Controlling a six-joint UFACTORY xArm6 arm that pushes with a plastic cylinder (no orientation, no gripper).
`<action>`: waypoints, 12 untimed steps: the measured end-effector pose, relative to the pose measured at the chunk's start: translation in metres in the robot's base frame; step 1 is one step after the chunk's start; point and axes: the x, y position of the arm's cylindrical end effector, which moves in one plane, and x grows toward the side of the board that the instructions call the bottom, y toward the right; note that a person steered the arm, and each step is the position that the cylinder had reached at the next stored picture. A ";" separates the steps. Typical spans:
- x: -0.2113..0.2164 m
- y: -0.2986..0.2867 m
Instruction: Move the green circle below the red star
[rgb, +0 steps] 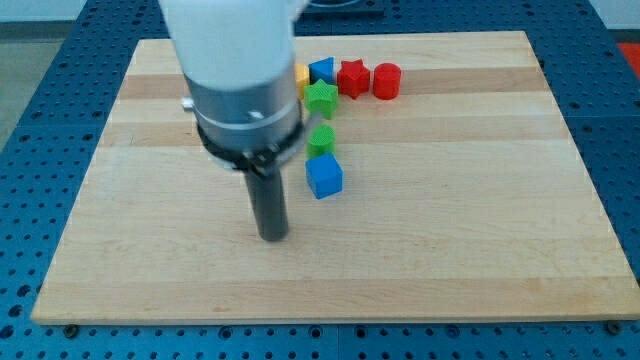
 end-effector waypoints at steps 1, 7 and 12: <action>-0.022 -0.001; -0.191 0.215; -0.088 0.050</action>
